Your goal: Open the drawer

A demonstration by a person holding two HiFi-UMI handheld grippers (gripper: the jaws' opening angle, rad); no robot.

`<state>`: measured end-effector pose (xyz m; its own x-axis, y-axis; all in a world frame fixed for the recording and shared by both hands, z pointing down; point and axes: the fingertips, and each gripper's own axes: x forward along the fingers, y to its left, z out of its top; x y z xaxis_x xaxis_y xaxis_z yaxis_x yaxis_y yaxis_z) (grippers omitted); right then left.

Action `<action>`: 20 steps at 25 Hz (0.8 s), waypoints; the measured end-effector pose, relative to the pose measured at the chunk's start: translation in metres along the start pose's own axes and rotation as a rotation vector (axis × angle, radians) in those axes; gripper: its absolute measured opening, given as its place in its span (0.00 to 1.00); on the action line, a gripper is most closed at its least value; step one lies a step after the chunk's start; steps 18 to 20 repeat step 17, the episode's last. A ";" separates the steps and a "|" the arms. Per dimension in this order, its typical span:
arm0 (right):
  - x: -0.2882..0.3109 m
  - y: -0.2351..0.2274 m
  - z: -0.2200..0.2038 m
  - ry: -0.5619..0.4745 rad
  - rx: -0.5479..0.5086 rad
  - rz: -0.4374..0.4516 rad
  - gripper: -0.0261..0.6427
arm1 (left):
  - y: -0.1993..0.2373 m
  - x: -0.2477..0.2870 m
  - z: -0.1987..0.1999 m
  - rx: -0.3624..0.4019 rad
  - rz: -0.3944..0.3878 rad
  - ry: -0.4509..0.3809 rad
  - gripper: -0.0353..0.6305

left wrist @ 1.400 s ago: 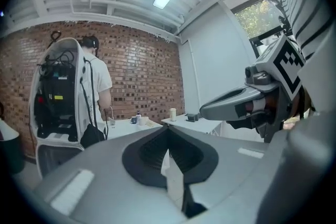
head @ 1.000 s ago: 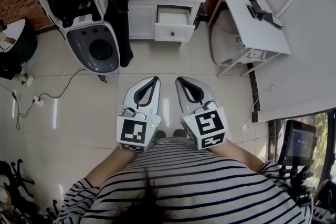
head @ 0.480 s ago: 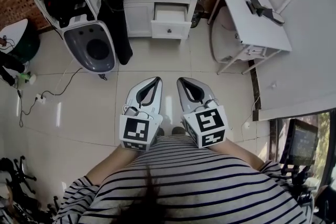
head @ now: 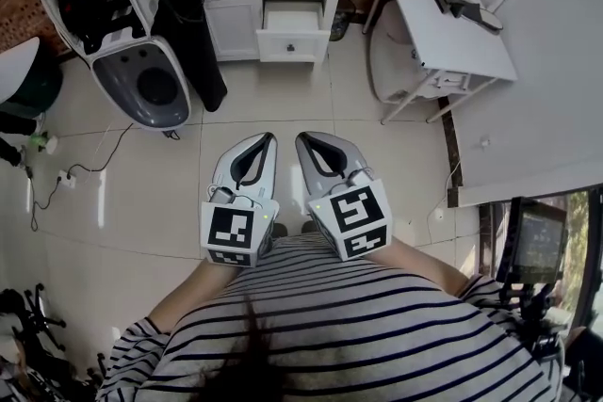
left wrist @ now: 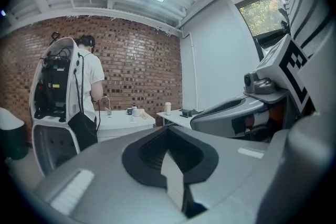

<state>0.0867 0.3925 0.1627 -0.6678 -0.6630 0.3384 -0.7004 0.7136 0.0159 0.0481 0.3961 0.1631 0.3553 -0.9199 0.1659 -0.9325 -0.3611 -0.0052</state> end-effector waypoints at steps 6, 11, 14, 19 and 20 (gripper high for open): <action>0.002 -0.006 0.003 0.006 -0.003 0.004 0.04 | -0.002 0.009 0.002 -0.003 -0.010 0.013 0.08; 0.004 -0.009 -0.005 0.015 -0.002 0.015 0.04 | -0.010 0.015 -0.003 -0.010 -0.023 0.025 0.08; 0.005 -0.007 -0.006 0.013 -0.002 0.018 0.04 | -0.009 0.015 -0.007 -0.004 -0.026 0.024 0.08; 0.007 -0.004 -0.005 0.009 -0.004 0.025 0.04 | -0.007 0.013 -0.007 0.000 -0.021 0.025 0.07; 0.007 -0.004 -0.005 0.009 -0.004 0.025 0.04 | -0.007 0.013 -0.007 0.000 -0.021 0.025 0.07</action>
